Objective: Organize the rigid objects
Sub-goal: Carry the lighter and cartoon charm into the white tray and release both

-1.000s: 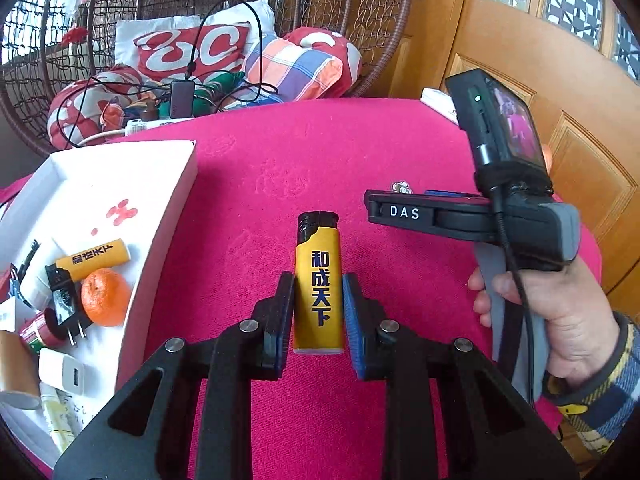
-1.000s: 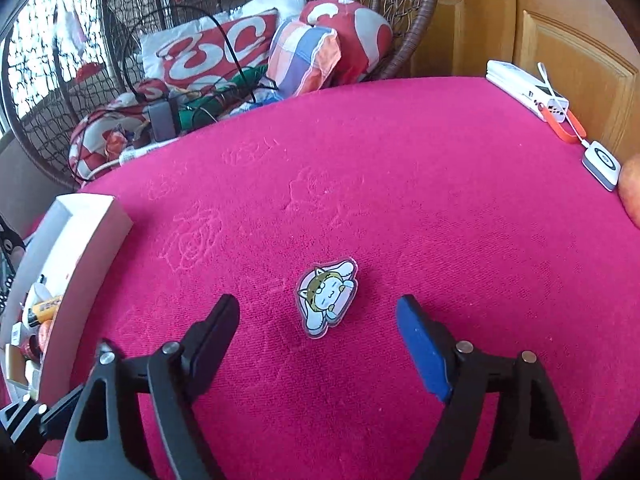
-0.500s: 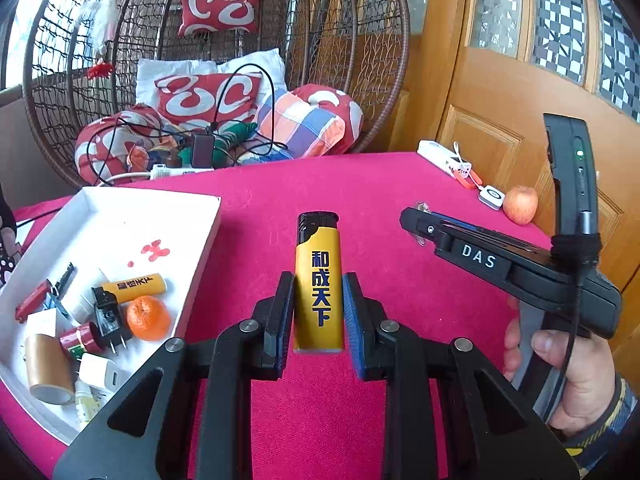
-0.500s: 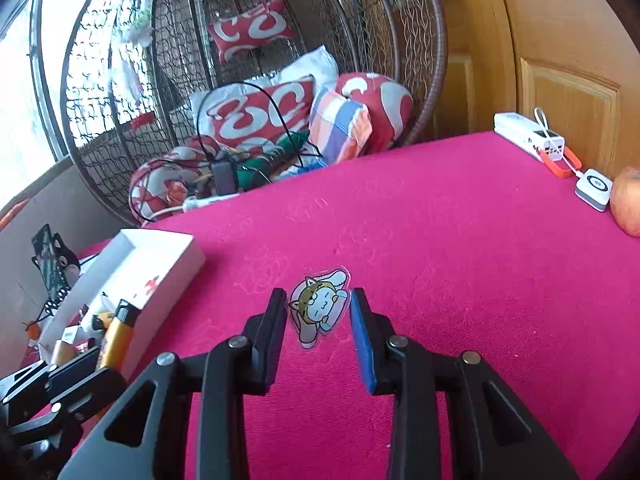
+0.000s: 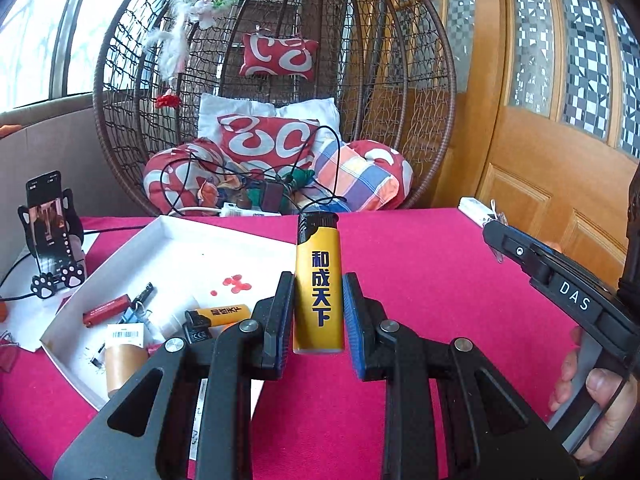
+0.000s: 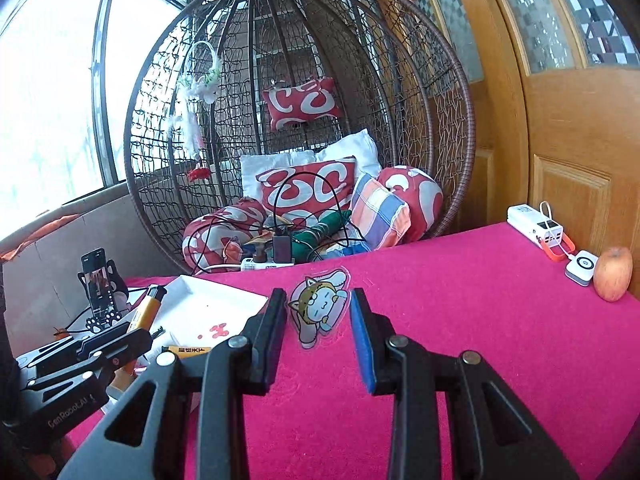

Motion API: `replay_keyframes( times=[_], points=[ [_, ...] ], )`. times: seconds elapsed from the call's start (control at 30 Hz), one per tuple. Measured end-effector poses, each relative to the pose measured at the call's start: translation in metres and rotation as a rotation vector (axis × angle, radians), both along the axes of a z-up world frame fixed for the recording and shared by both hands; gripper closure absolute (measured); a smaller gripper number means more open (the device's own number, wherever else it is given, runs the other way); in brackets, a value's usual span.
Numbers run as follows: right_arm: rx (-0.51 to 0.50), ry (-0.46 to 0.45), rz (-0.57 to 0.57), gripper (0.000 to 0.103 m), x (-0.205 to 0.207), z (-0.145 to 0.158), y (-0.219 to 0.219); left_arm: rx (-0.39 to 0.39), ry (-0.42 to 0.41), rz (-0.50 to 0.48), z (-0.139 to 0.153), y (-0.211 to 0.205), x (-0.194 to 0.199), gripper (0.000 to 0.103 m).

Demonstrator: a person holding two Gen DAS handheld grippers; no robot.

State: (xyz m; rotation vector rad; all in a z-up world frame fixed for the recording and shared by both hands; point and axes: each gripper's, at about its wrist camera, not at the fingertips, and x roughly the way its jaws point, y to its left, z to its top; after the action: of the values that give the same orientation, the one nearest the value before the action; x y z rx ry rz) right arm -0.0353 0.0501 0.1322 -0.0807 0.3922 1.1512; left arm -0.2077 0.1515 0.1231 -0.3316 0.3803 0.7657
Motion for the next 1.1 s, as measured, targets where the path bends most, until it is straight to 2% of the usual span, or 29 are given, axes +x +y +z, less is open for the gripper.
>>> replay_keyframes(
  times=[0.2,1.1],
  points=[
    [0.028,-0.025,0.020,0.072,-0.014,0.009,-0.005,0.012,-0.017,0.031,0.004,0.003,-0.014,0.080],
    [-0.012,-0.078,0.105,0.072,-0.052,0.013,0.014,0.003,-0.060,0.126,0.005,0.017,-0.062,0.080]
  ],
)
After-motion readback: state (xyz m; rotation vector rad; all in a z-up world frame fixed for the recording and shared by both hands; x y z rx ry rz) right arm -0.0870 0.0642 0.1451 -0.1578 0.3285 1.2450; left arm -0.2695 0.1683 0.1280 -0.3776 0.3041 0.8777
